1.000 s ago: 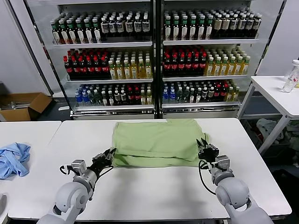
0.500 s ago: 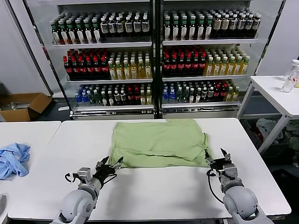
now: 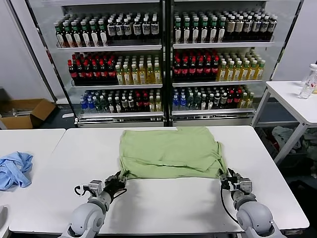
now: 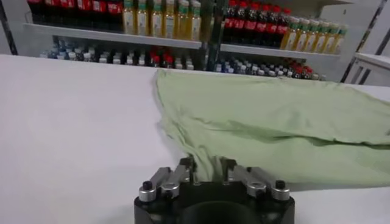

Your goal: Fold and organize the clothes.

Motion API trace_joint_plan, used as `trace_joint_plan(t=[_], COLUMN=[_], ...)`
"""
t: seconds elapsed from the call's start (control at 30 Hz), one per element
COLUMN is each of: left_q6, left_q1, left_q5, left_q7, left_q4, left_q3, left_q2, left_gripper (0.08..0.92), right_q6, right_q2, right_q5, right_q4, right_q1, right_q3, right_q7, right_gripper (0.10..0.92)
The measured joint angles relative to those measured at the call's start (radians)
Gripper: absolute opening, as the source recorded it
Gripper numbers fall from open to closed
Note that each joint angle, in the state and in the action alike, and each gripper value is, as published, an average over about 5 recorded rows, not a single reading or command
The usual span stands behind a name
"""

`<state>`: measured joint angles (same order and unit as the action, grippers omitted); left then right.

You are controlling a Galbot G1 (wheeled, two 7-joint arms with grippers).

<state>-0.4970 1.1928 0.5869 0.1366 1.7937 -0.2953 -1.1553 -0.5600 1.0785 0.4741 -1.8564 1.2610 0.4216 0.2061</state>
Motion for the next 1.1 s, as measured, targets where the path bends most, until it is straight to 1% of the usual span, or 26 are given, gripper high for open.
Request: trace_joint_plan(t=[0.07, 0.13, 0.37, 0.57, 0.67, 0.8, 0.97, 1.1], left_q6=[-0.006, -0.012, -0.031, -0.037, -0.043, -0.055, -0.065, -0.063], left_q1=[0.001, 0.005, 0.056, 0.174, 0.253, 0.369, 0.495, 0.538], left_q5=[0.007, 0.015, 0.033, 0.027, 0.014, -0.017, -0.059, -0.067], left_q7=[-0.007, -0.013, -0.018, -0.008, -0.002, 0.007, 0.014, 0.025], left_q4=[-0.002, 0.000, 0.050, 0.158, 0.224, 0.317, 0.428, 0.489], left_q3=[0.000, -0.003, -0.023, -0.059, -0.086, -0.124, -0.171, -0.210], left_q2=[0.000, 0.002, 0.023, 0.053, 0.062, 0.064, 0.068, 0.084], left_gripper=[0.109, 0.102, 0.102, 0.102, 0.102, 0.130, 0.262, 0.375], right_q6=[-0.002, -0.002, -0.003, -0.006, -0.001, 0.015, 0.027, 0.018], right_q2=[-0.006, -0.013, -0.021, -0.012, -0.008, -0.014, -0.036, -0.057], right_q5=[0.003, 0.003, -0.010, -0.059, -0.089, -0.109, -0.087, -0.036], right_q4=[-0.021, -0.050, -0.190, -0.321, -0.382, -0.449, -0.482, -0.445], right_q1=[0.023, 0.055, 0.220, 0.385, 0.452, 0.505, 0.477, 0.371], right_q3=[0.007, 0.017, 0.069, 0.119, 0.142, 0.172, 0.190, 0.175], right_q7=[-0.001, -0.001, -0.004, -0.005, -0.005, -0.002, 0.013, 0.030], right_gripper=[0.135, 0.119, 0.118, 0.126, 0.184, 0.304, 0.442, 0.555])
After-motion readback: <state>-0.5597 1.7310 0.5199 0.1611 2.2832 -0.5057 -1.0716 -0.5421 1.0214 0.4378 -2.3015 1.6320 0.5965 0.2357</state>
